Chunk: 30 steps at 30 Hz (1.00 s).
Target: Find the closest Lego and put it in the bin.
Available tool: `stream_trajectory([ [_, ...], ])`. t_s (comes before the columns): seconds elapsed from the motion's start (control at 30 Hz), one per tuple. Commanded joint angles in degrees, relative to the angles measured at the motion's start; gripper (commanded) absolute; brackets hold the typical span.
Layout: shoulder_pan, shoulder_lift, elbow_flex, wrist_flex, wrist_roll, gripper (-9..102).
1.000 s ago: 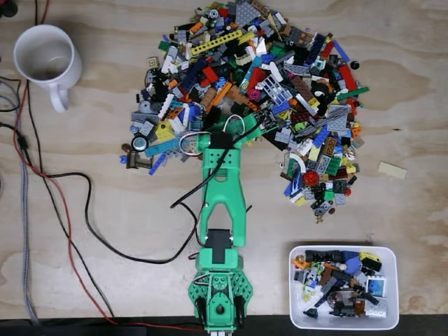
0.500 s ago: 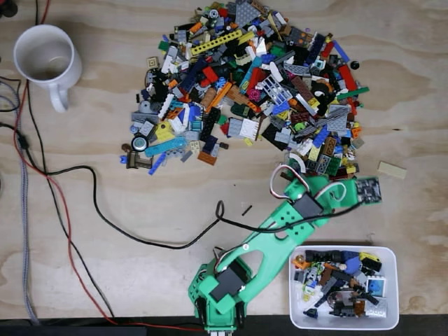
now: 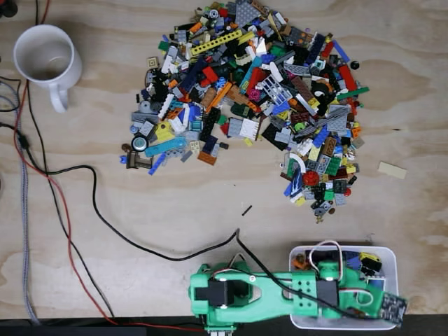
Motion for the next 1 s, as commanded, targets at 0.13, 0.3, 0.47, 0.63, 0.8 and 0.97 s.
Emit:
stream_trajectory([
  [0.13, 5.01, 3.34, 2.55, -8.96, -3.08, 25],
  [0.3, -8.35, 3.96, -1.85, -12.04, -0.79, 26],
  [0.47, -30.32, 5.27, -2.46, -18.11, -5.27, 19],
  [0.63, -48.25, 5.8, 4.22, -23.03, -10.02, 17],
  [0.8, -61.88, 7.56, 15.82, -35.86, -12.74, 18],
  [0.97, -71.28, 9.4, 24.08, -42.54, -11.95, 18],
])
